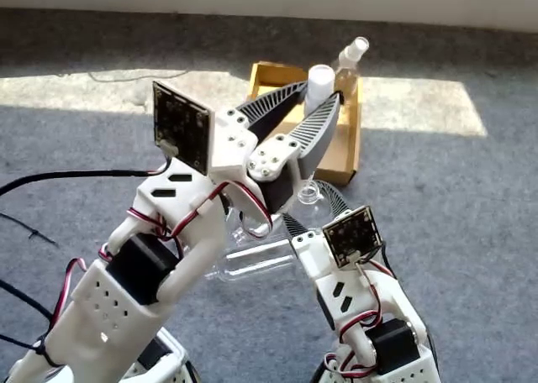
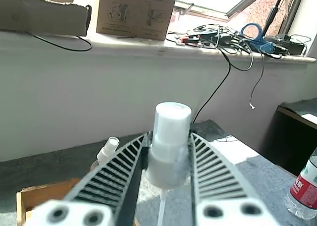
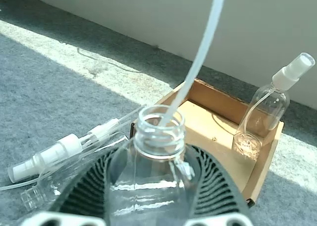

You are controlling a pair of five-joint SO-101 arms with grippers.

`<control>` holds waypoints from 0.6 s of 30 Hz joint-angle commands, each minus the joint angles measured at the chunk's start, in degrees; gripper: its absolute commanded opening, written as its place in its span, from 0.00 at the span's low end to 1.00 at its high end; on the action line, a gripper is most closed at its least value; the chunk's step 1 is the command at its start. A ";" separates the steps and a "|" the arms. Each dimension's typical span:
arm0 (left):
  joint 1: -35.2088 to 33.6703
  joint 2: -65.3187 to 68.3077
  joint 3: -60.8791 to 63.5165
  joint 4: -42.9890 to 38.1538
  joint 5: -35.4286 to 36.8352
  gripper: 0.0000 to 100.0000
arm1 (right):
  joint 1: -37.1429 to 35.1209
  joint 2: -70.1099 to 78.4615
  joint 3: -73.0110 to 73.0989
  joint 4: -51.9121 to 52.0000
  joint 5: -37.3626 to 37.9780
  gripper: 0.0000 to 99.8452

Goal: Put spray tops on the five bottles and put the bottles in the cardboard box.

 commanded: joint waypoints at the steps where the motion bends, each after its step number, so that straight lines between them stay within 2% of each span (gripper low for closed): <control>1: -0.40 -0.66 4.00 -1.32 0.62 0.03 | -0.31 -0.66 -0.57 -1.01 -0.53 0.00; 7: -0.40 -2.24 10.07 -0.62 0.26 0.03 | -0.31 -0.66 -0.75 -1.01 -0.53 0.00; 12: -0.40 -11.21 12.88 10.20 0.18 0.03 | -0.31 -0.66 -0.84 -1.01 -0.53 0.00; 15: -0.92 -13.76 15.60 10.73 0.09 0.04 | -0.31 -0.66 -0.84 -1.01 -0.53 0.00; 18: -0.40 -12.44 17.19 10.73 -4.13 0.04 | -0.40 -0.66 -0.84 -1.01 -0.53 0.00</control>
